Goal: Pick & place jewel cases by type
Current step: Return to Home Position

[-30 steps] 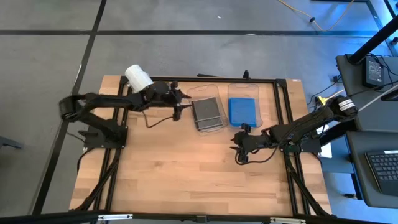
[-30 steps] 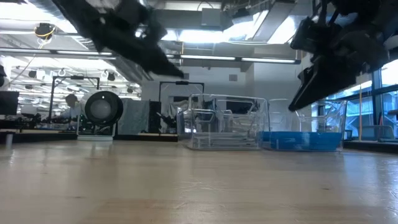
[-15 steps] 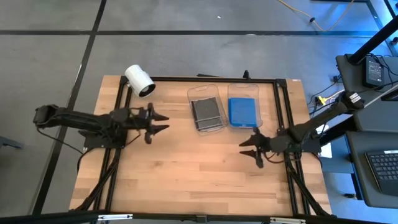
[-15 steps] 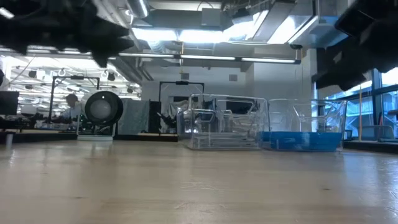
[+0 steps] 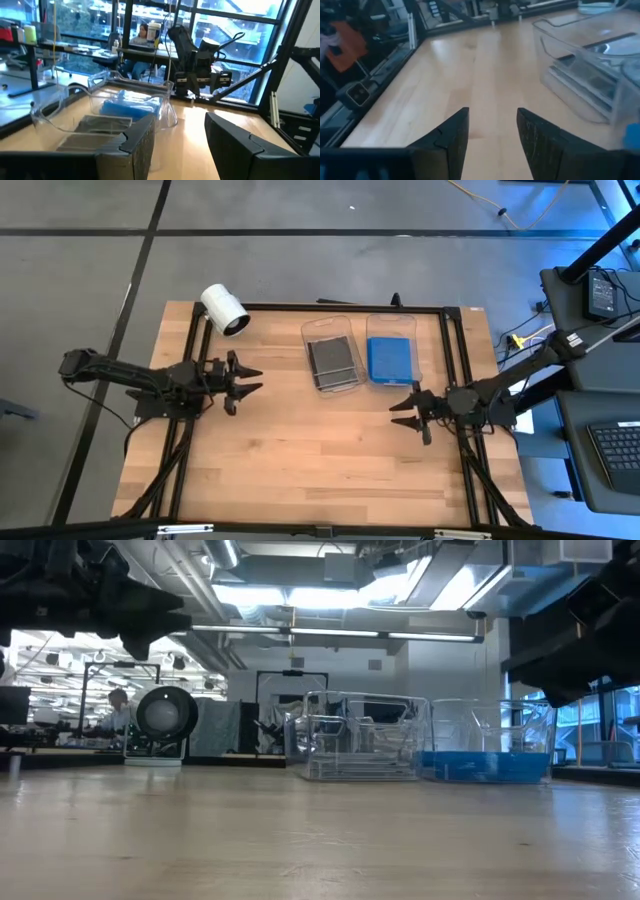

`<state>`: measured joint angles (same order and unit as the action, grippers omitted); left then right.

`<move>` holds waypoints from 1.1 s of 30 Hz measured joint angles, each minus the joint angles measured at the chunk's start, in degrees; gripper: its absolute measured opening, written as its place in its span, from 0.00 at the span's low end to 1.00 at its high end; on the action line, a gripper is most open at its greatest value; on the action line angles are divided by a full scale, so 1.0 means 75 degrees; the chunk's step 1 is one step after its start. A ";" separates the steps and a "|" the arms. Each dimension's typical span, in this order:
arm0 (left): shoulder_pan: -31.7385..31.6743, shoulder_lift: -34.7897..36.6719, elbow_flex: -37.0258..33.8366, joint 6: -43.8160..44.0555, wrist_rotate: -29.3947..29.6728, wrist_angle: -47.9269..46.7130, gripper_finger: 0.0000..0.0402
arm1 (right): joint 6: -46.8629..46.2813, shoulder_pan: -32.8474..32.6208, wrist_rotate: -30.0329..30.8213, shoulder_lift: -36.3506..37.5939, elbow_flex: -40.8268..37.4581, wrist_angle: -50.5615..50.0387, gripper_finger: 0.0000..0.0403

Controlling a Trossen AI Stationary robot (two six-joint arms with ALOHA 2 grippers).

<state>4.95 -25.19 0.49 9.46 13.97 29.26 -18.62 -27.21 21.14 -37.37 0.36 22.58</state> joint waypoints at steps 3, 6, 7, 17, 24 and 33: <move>-0.0021 0.0275 0.0000 -0.0041 0.0003 -0.0305 0.42 | 0.0085 0.0185 0.0020 0.0358 0.0000 -0.0218 0.42; -0.0023 0.0622 0.0000 -0.0027 0.0001 -0.0772 0.42 | 0.0248 0.0343 0.0025 0.0892 0.0003 -0.0578 0.42; -0.0023 0.0766 0.0000 -0.0024 0.0001 -0.0888 0.42 | 0.0298 0.0397 0.0038 0.1119 0.0003 -0.0794 0.42; -0.0023 0.1615 0.0000 -0.0620 -0.0019 -0.1055 0.42 | 0.0728 0.0593 0.0792 0.3457 0.0009 -0.2413 0.42; -0.0023 0.1644 0.0000 -0.0645 -0.0022 -0.1232 0.42 | 0.1324 0.0593 0.0726 0.4334 0.0009 -0.2421 0.42; -0.0023 0.1669 0.0012 -0.0226 -0.0215 -0.1312 0.42 | 0.2507 0.0593 0.0791 0.4918 0.0009 -0.2415 0.42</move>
<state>4.78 -12.67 0.58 7.77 12.36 19.42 0.18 -22.76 27.07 -0.48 0.43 4.47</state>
